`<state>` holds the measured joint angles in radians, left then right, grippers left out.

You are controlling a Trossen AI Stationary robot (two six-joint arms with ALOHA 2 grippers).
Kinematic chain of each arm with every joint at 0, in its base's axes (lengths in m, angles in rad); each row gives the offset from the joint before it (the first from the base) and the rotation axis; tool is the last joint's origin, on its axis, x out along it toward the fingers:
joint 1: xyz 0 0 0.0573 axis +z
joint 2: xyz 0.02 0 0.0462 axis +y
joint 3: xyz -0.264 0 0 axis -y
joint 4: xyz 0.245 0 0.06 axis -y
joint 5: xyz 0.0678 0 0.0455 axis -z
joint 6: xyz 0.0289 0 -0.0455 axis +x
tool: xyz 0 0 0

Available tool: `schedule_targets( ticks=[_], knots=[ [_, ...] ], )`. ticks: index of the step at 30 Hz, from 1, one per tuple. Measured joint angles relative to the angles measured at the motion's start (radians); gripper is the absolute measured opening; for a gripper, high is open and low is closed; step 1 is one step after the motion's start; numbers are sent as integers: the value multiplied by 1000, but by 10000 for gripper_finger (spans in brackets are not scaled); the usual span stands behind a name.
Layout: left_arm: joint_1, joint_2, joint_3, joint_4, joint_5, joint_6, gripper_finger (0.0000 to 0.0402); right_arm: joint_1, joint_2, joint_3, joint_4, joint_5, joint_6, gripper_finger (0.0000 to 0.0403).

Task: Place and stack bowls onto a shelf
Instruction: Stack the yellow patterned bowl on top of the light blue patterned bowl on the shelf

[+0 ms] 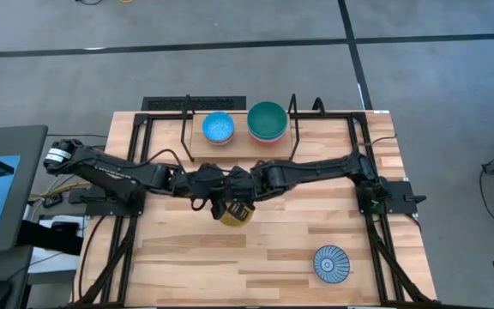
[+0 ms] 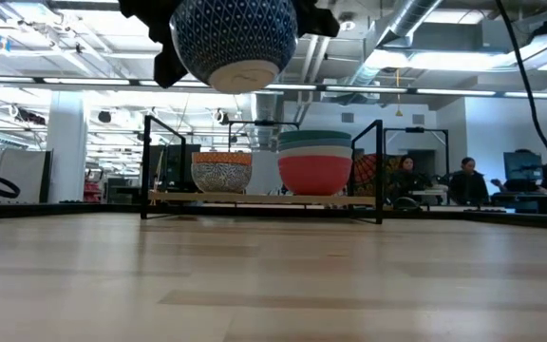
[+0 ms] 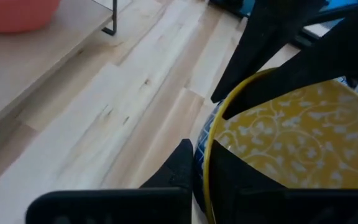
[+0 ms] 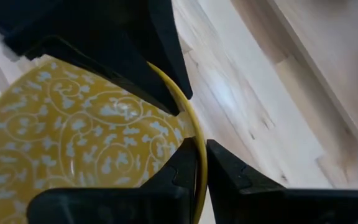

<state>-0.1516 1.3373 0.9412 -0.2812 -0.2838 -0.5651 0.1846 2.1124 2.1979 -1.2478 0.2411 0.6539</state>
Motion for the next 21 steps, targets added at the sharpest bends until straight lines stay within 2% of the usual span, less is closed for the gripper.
schedule_targets(
  ticks=[6, 10, 17, 21],
  knots=[
    [49, 0, 59, -104, 26, 84, 3, -30, -3, 1, 2, -10, -52, 79],
    [120, 4, 120, -201, -8, 157, 2, -63, -10, 3, -63, -20, -38, 114],
    [262, 21, 287, -341, -31, 317, 2, -140, -36, 5, -115, 166, 5, 210],
    [325, 24, 344, -320, 12, 412, 2, -182, -77, -2, -8, 213, -126, 263]
  ],
)
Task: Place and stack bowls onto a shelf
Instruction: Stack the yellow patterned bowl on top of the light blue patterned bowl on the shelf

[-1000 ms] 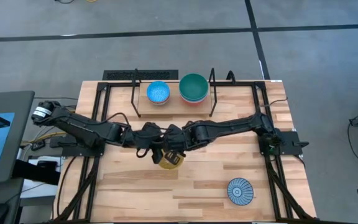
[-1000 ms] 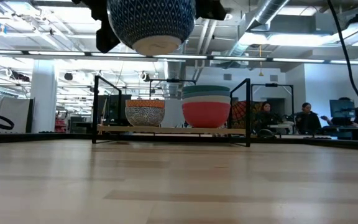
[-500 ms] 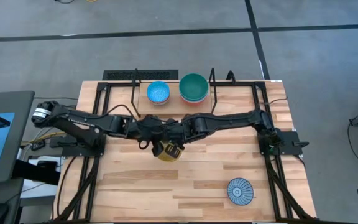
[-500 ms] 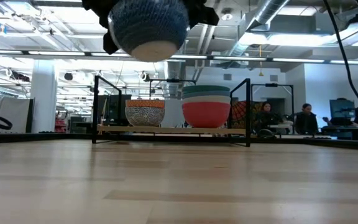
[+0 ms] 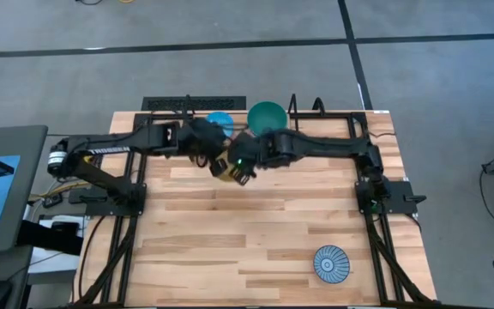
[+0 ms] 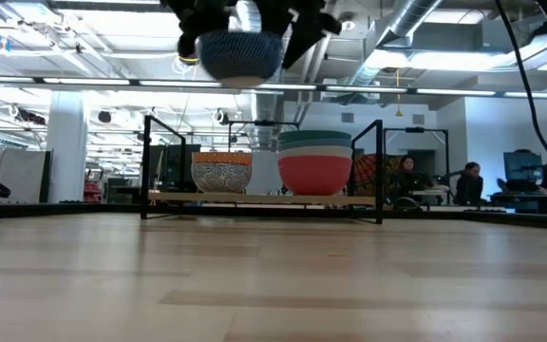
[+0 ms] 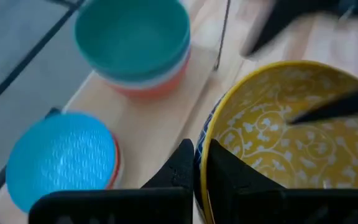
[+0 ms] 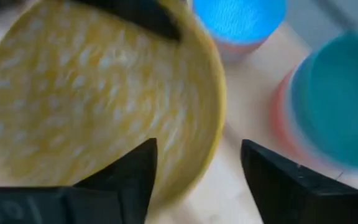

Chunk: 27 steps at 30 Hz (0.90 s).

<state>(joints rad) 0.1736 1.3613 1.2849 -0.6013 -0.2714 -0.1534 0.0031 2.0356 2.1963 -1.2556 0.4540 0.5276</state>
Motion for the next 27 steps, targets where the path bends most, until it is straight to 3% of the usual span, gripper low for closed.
schedule_targets(
  ticks=[3, 6, 9, 12, 15, 19, 23, 27],
  knots=[
    [50, 0, 35, 31, 37, 96, 2, -26, -27, 1, 60, 64, -105, 282],
    [78, 1, 60, 117, 134, 237, 2, -40, -49, 2, 187, 71, -334, 285],
    [92, 0, 73, 146, 241, 322, 2, -49, -77, 0, 265, 6, -580, 285],
    [116, 17, 69, 116, 277, 309, 2, -52, -96, -1, 347, -109, -790, 285],
    [144, 31, 69, 113, 260, 266, 2, -49, -106, 2, 382, -75, -940, 285],
    [191, 33, 69, 134, 151, 253, 2, -75, -107, 1, 341, 76, -948, 285],
    [294, 32, 69, 139, -16, 246, 2, -141, -114, 1, 284, 114, -765, 285],
    [411, 51, 72, 137, 10, 221, 2, -216, -138, 0, 191, 111, -614, 285]
  ],
)
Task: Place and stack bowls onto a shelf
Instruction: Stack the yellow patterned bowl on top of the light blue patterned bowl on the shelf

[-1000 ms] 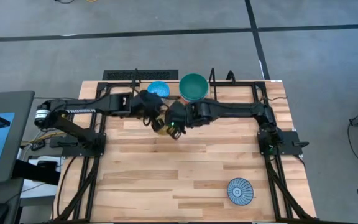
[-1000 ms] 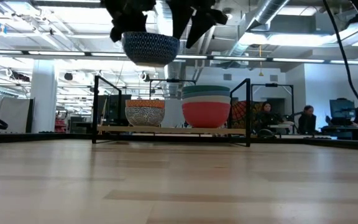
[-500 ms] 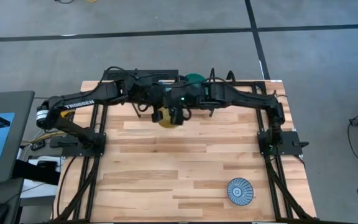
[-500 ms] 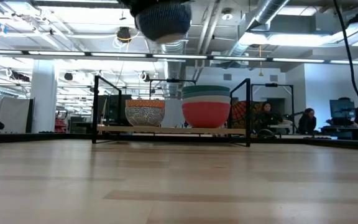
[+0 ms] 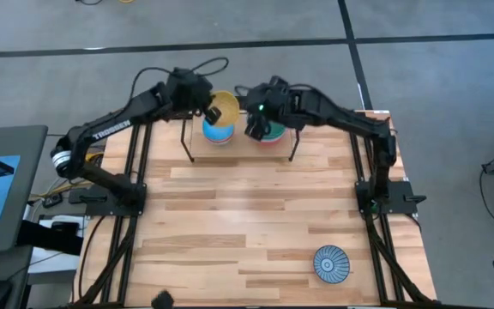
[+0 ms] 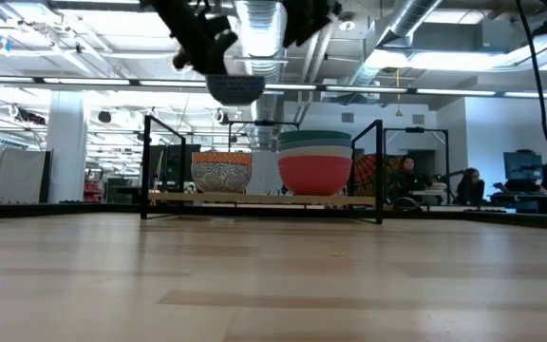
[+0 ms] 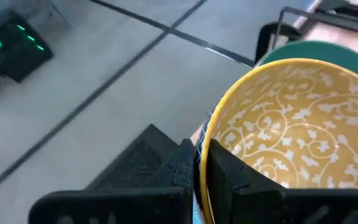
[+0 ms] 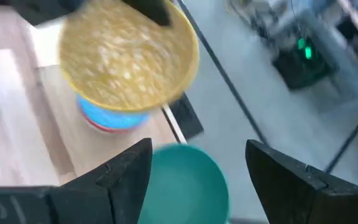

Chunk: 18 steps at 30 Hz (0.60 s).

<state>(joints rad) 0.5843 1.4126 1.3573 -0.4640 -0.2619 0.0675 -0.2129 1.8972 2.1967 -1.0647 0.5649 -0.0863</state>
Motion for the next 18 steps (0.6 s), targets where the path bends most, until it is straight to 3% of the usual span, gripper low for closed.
schedule_targets(
  ticks=[5, 18],
  knots=[
    [93, 116, -3, -25, 155, 84, 2, -71, -36, 0, -45, -79, 75, 285],
    [182, 265, -3, -73, 231, 118, 9, -111, -160, -1, -209, -120, 143, 285]
  ],
)
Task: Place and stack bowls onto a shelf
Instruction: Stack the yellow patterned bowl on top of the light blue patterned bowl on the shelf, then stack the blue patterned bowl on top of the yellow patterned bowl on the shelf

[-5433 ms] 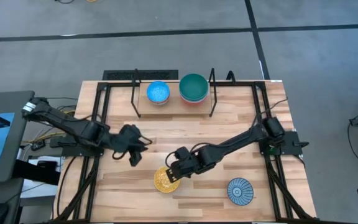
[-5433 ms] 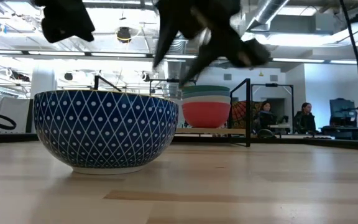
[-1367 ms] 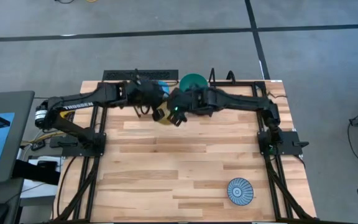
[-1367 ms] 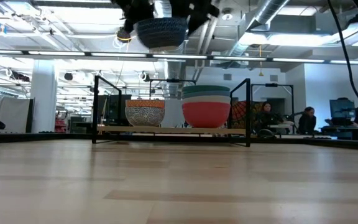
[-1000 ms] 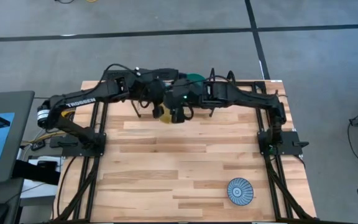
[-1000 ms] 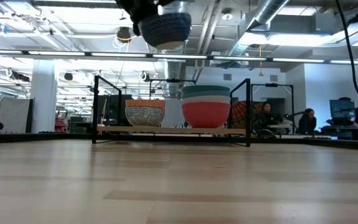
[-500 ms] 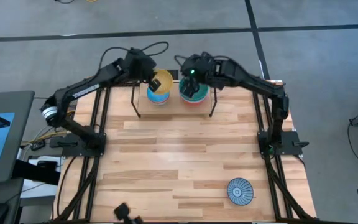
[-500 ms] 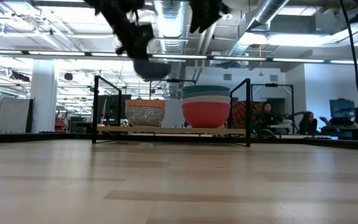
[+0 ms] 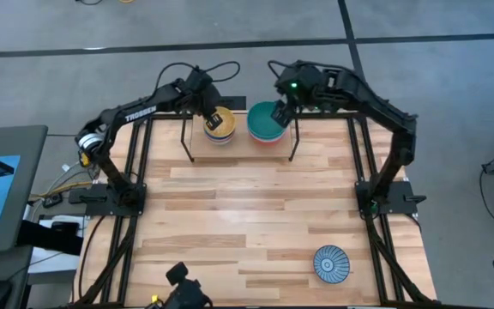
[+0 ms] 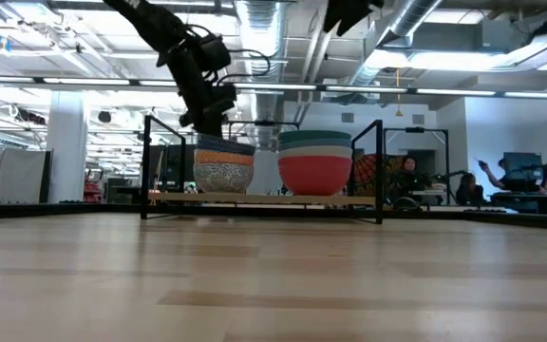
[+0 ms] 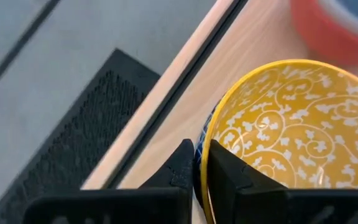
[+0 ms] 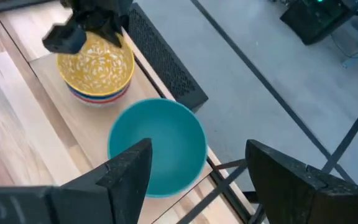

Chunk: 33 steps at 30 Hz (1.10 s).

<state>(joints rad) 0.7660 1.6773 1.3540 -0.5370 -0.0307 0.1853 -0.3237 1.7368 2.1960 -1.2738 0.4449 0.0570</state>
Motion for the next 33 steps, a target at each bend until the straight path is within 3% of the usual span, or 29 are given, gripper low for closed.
schedule_targets(
  ticks=[10, 17, 23, 27, 33],
  knots=[
    [10, 4, 0, -18, 2, -18, 109, -28, -51, -14, -107, -16, 30, 285],
    [6, -6, 46, -113, 16, -55, 157, -11, -74, -58, -257, -97, 173, 285],
    [-5, -92, 115, -144, 8, -68, 179, 58, -229, -394, -121, -191, 349, 285],
    [-45, -169, 115, -125, 66, -121, 179, 139, -331, -669, -43, -197, 514, 285],
    [-183, -301, -31, 101, 132, -195, 174, 310, -406, -921, 21, -234, 850, 285]
  ],
)
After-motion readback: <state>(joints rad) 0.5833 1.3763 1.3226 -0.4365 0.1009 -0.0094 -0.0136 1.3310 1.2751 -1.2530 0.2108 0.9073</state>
